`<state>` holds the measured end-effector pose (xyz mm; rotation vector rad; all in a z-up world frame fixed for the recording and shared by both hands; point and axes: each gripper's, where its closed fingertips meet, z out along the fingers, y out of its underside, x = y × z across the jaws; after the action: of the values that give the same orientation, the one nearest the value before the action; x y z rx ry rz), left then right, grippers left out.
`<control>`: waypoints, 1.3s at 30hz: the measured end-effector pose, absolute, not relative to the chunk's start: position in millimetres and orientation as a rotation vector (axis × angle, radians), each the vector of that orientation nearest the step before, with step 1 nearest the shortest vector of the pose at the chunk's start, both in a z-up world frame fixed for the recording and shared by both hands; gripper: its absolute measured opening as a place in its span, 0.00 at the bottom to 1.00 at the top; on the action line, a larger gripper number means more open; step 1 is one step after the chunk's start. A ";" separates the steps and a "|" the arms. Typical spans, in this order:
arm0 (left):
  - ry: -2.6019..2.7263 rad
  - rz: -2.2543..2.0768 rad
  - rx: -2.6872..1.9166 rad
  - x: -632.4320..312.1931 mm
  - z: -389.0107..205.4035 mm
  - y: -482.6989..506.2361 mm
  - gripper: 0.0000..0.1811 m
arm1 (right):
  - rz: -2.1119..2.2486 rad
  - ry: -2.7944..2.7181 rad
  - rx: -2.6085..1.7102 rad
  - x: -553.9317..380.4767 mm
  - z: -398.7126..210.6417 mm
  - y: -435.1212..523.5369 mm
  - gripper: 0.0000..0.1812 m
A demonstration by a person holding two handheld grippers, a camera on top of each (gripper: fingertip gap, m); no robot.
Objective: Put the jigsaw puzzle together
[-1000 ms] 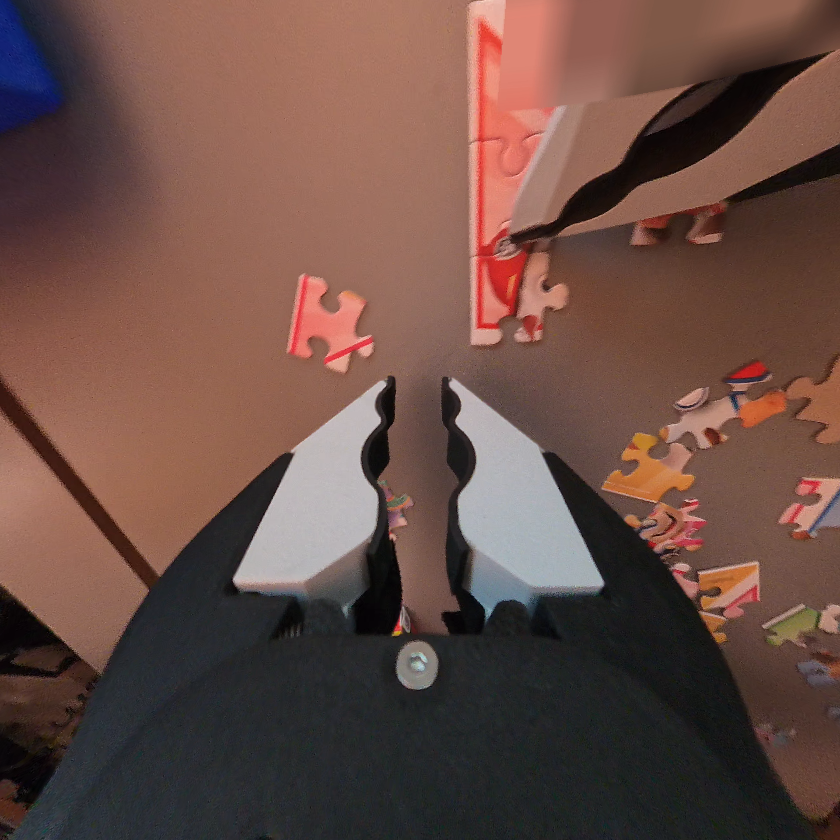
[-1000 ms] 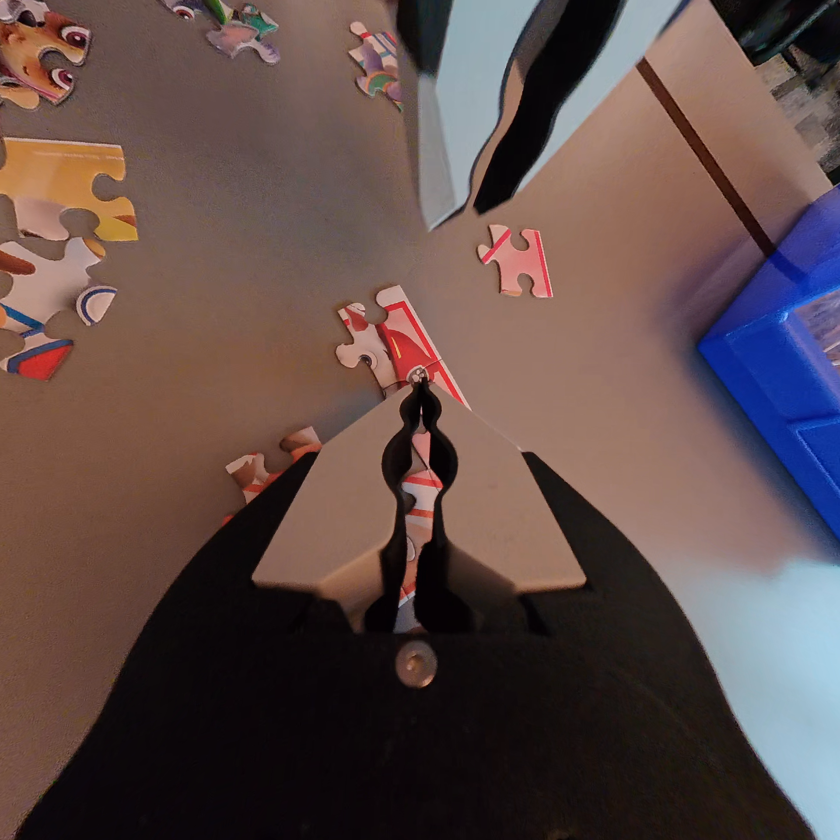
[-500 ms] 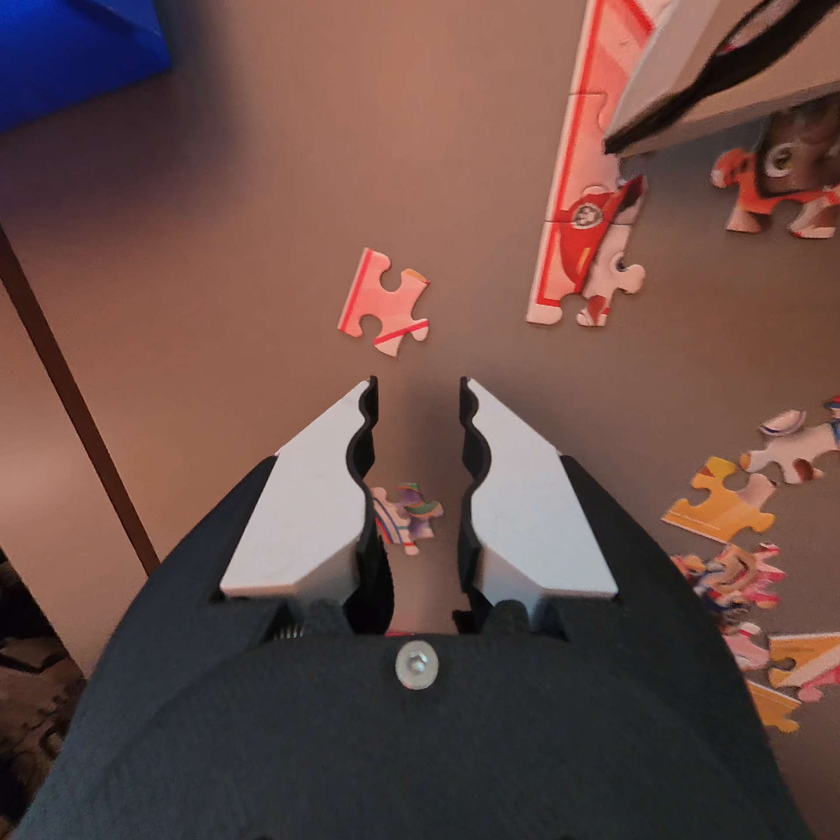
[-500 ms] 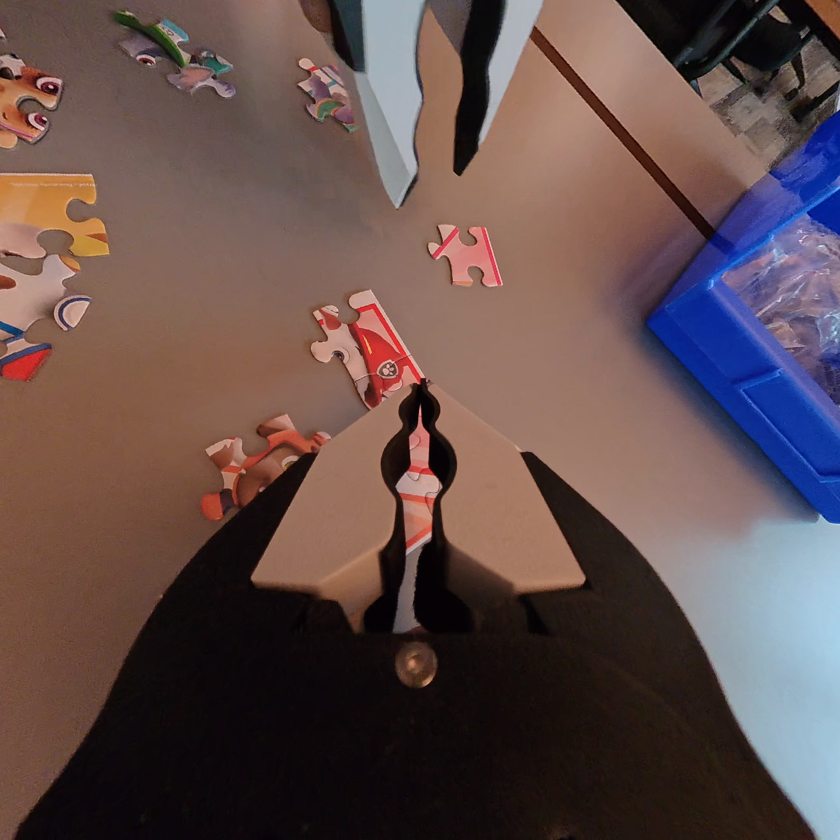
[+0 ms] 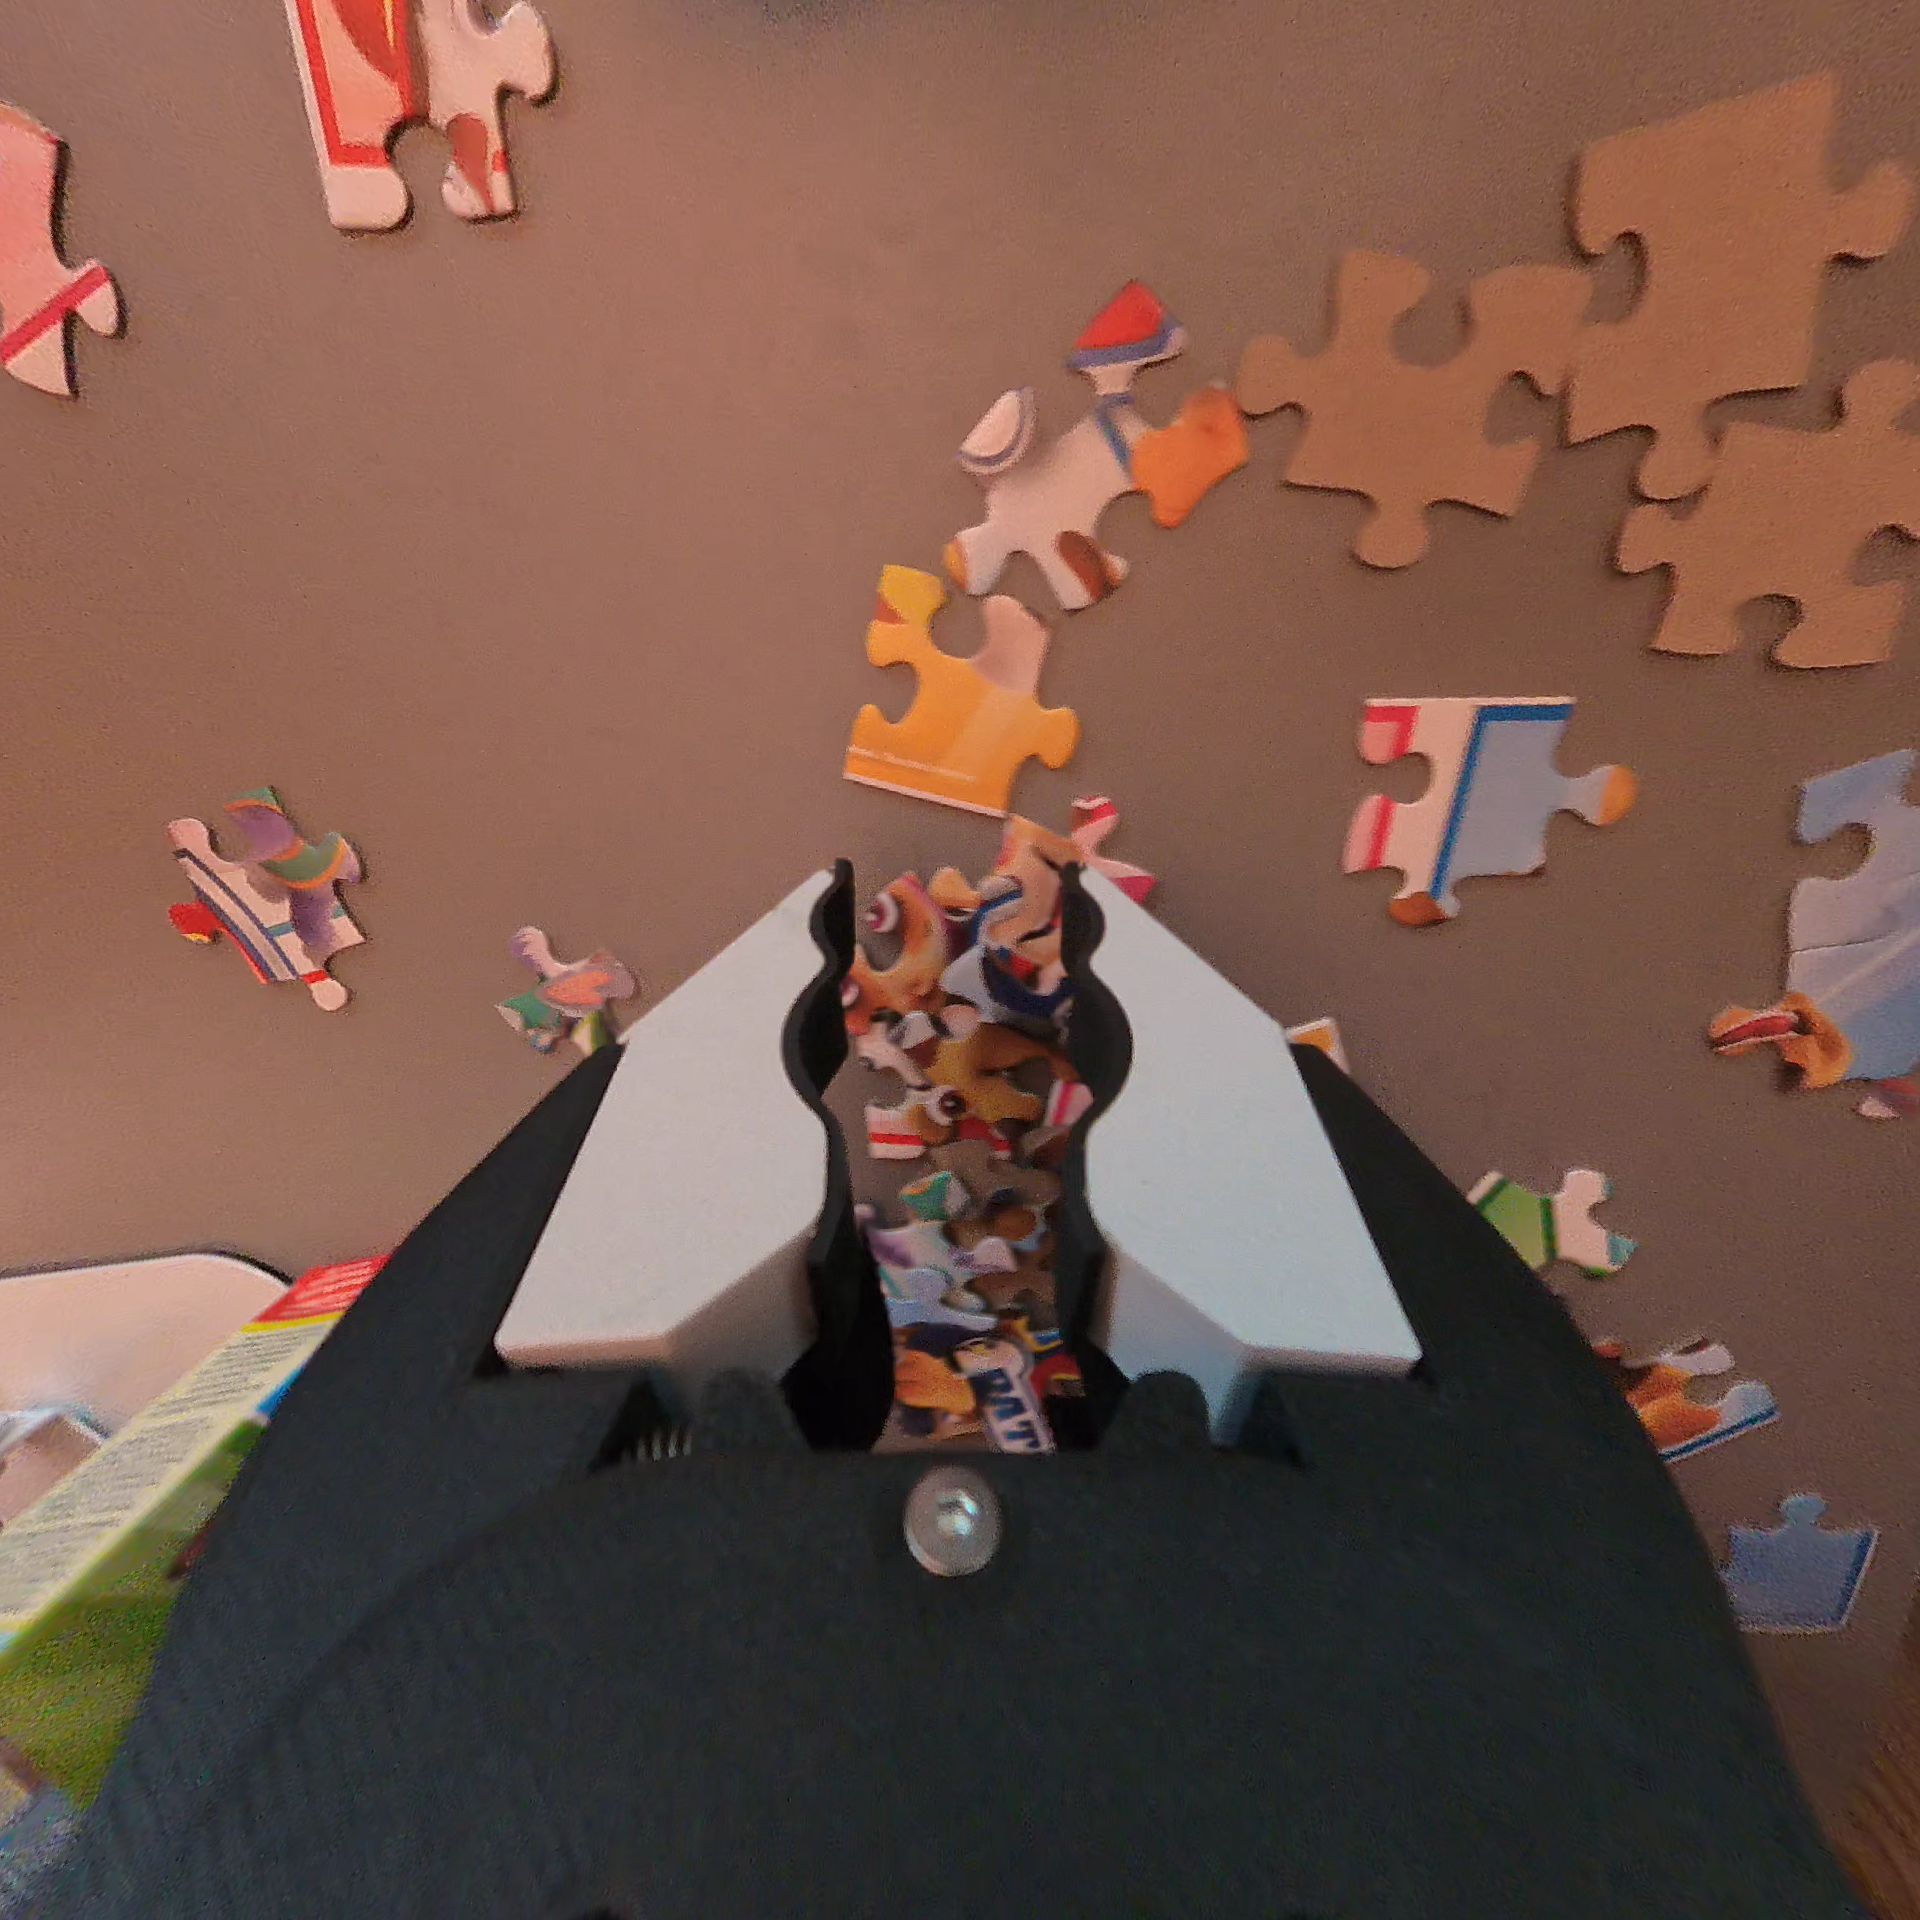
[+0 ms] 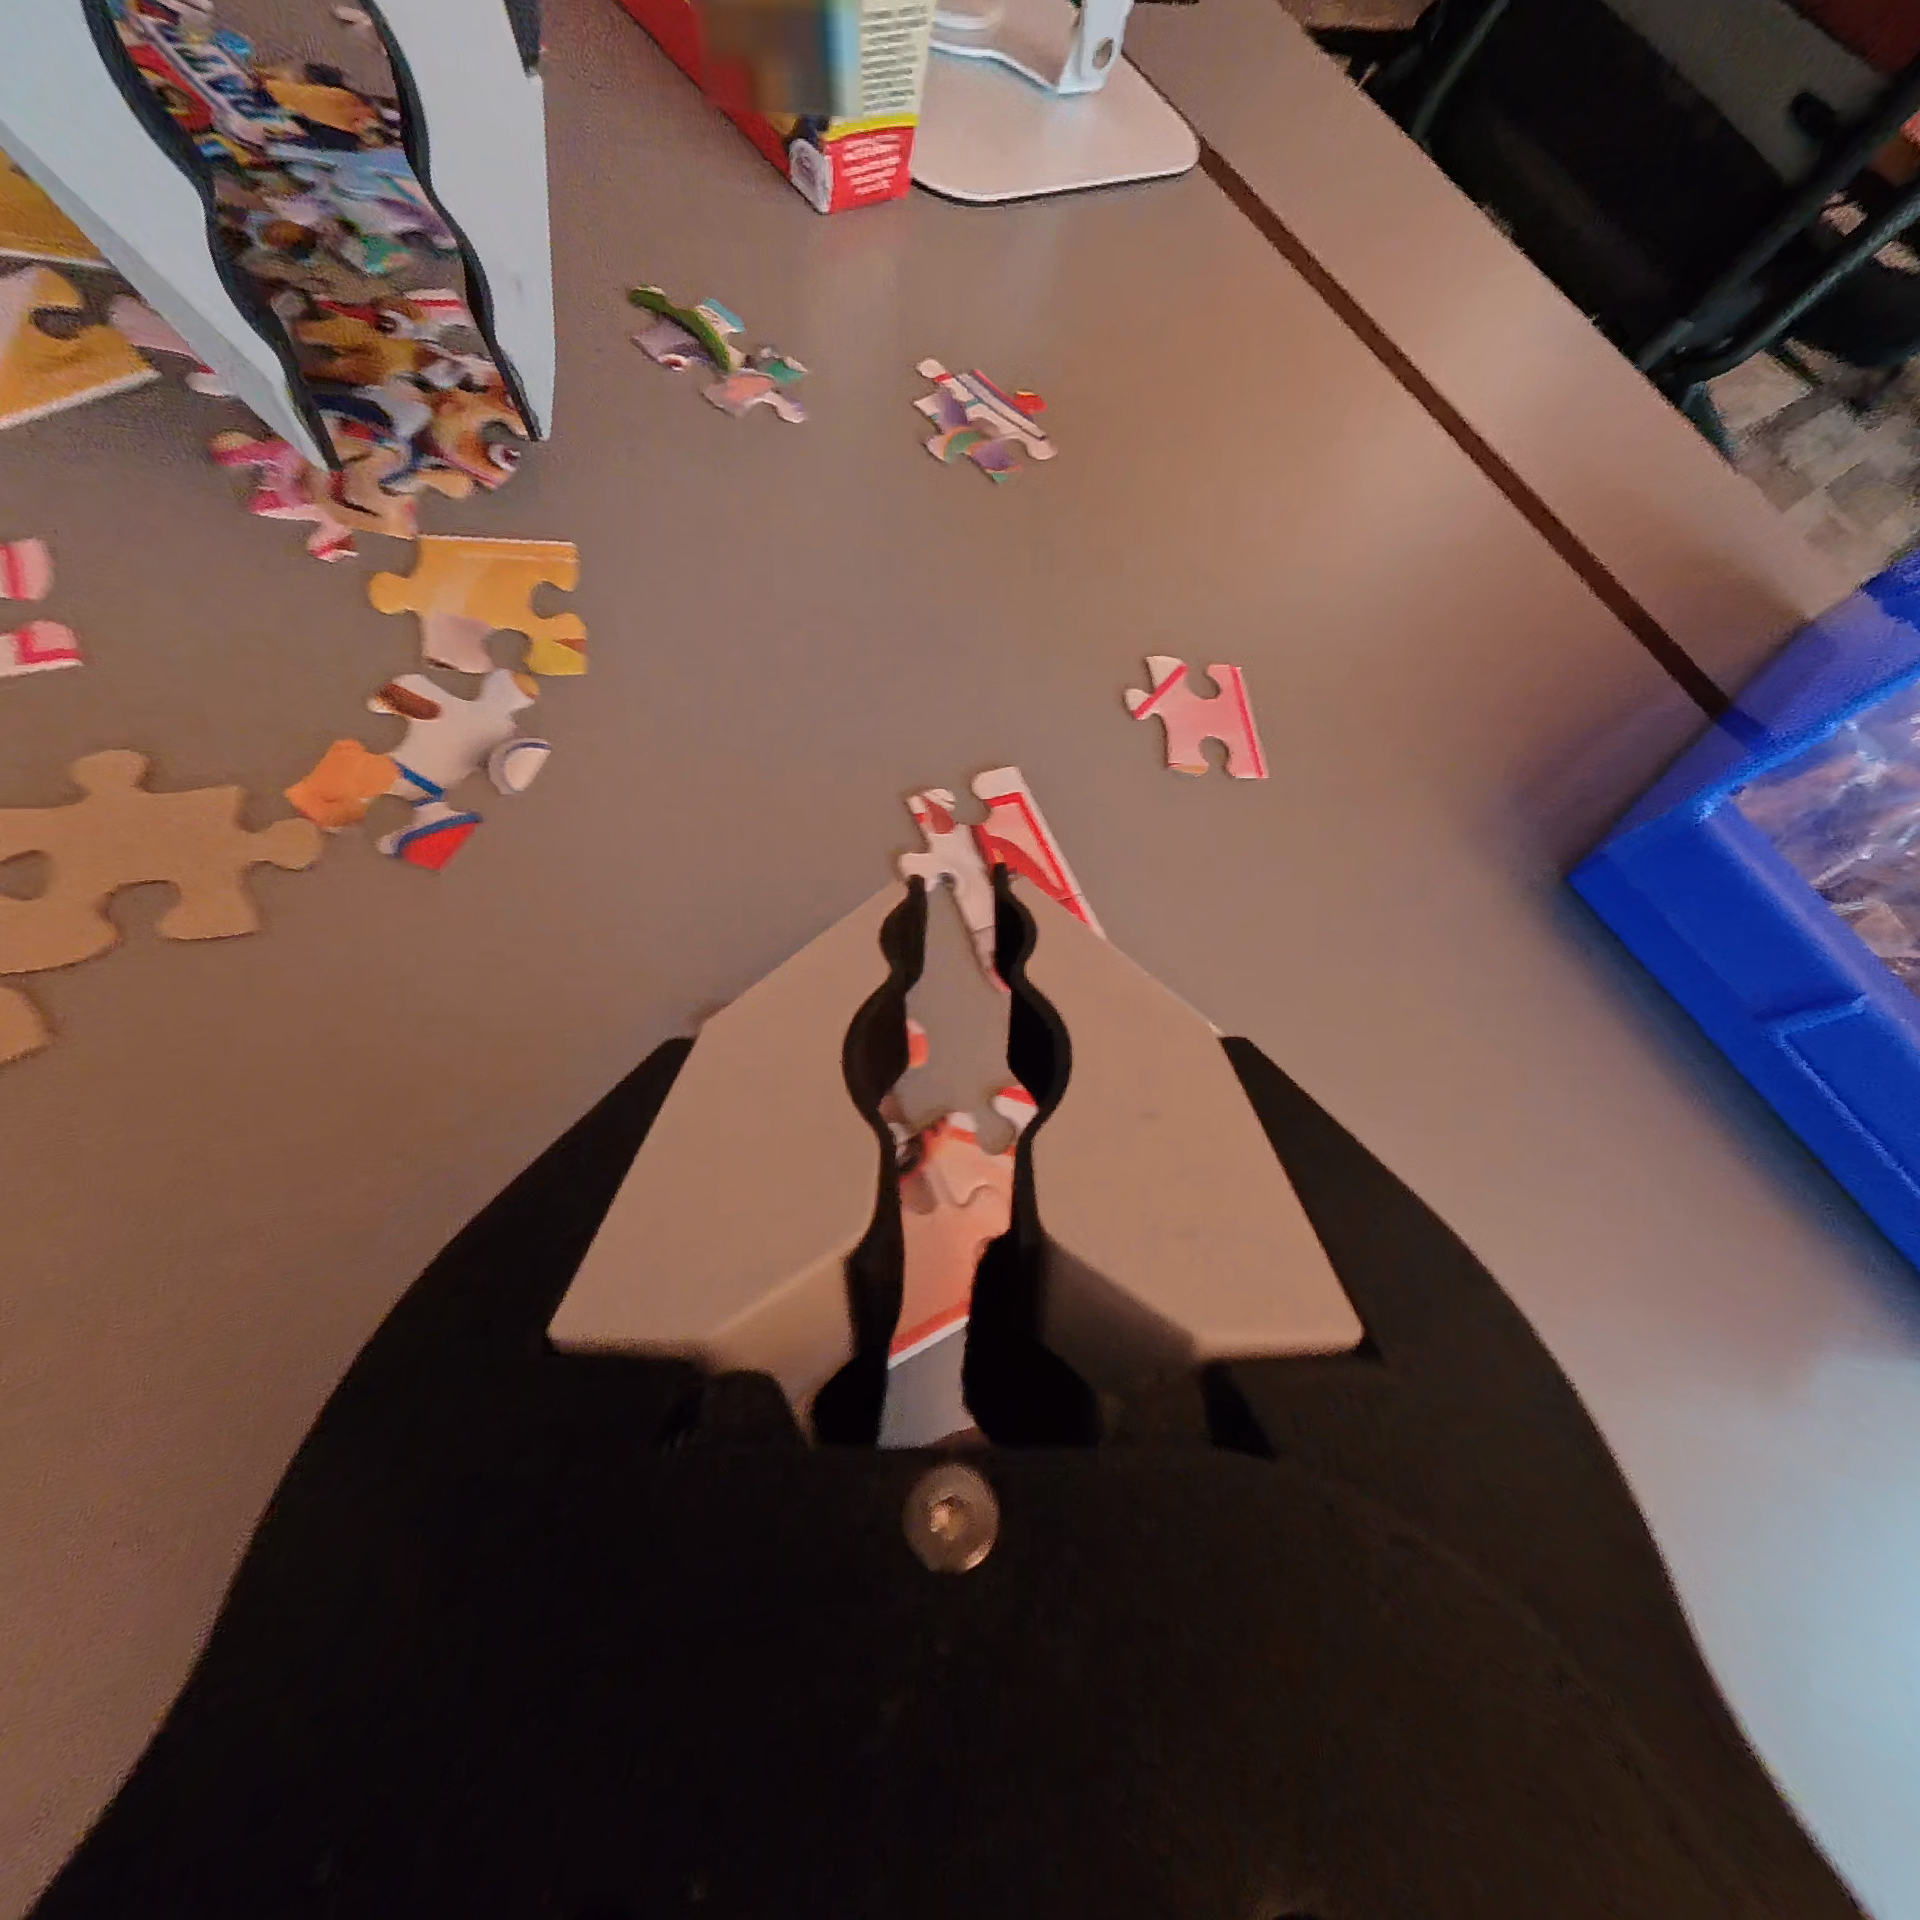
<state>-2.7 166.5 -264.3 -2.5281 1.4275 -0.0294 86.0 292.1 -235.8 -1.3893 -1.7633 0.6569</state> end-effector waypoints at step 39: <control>1.225 -0.194 -2.219 95.2 -246.7 83.3 0.15 | 0.322 -2.125 -1.273 181.4 -287.8 87.5 0.30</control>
<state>95.2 83.3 -246.7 -2.2190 1.2255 -0.1938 181.4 87.5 -287.8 -1.2726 -2.1250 0.3221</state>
